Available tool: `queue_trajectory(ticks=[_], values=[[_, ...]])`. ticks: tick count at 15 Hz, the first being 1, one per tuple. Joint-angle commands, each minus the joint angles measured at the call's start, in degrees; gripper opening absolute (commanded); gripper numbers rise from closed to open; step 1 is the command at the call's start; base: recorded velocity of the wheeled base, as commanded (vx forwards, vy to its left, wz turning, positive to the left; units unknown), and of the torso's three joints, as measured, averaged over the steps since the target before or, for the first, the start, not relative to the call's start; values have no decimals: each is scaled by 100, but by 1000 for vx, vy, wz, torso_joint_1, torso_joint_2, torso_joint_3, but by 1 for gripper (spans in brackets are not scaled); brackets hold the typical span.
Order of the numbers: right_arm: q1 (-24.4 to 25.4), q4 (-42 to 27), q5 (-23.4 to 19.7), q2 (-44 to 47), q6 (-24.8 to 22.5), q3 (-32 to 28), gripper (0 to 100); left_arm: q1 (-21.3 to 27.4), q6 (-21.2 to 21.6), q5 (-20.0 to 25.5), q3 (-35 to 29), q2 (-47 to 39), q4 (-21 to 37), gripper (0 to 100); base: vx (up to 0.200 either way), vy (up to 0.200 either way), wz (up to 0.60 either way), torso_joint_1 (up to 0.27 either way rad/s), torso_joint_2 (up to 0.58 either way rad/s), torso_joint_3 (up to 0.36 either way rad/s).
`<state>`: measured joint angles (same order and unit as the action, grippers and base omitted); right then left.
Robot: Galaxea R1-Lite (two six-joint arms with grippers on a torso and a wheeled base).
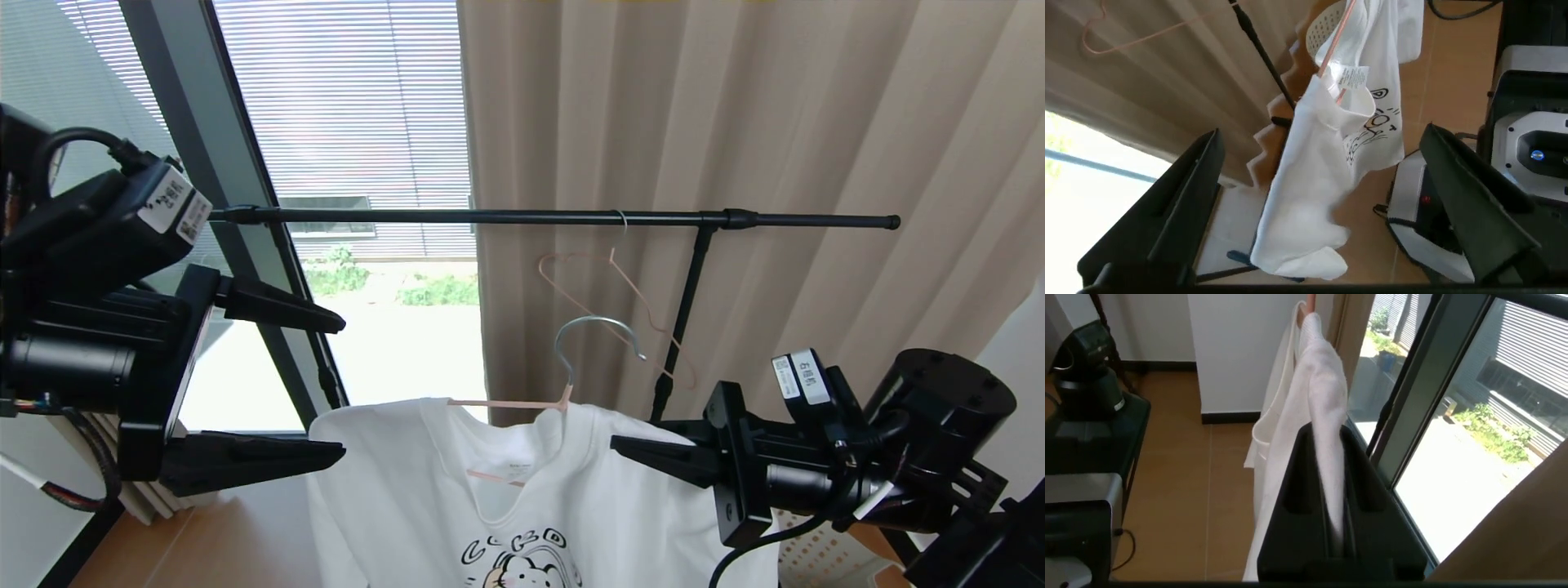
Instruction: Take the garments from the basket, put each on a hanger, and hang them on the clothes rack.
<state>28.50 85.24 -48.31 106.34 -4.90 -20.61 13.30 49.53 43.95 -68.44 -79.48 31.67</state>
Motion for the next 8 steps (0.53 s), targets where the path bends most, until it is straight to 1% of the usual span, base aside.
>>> queue_trajectory(ticks=[1, 3, 4, 5, 6, 8], values=[[68, 2, -3, 10, -11, 22, 0, 138, 215, 9, -91, -322, 129, 100, 0, 0, 0, 0, 0, 0], [94, 2, -3, 10, -81, 49, 0, 138, 663, 9, -56, -560, 129, 100, 0, 0, 0, 0, 0, 0], [121, 11, -3, 1, -81, 66, 0, 138, 988, 9, -56, -744, 129, 100, 0, 0, 0, 0, 0, 0], [129, 11, -3, 1, -90, 75, 0, 138, 1217, 9, -64, -850, 129, 100, 0, 0, 0, 0, 0, 0], [138, 2, -3, -8, -90, 75, 0, 147, 1393, 9, -73, -955, 129, 100, 0, 0, 0, 0, 0, 0], [191, 11, -3, -17, -134, 101, 0, 278, 1472, 9, -73, -1061, 129, 100, 0, 0, 0, 0, 0, 0]])
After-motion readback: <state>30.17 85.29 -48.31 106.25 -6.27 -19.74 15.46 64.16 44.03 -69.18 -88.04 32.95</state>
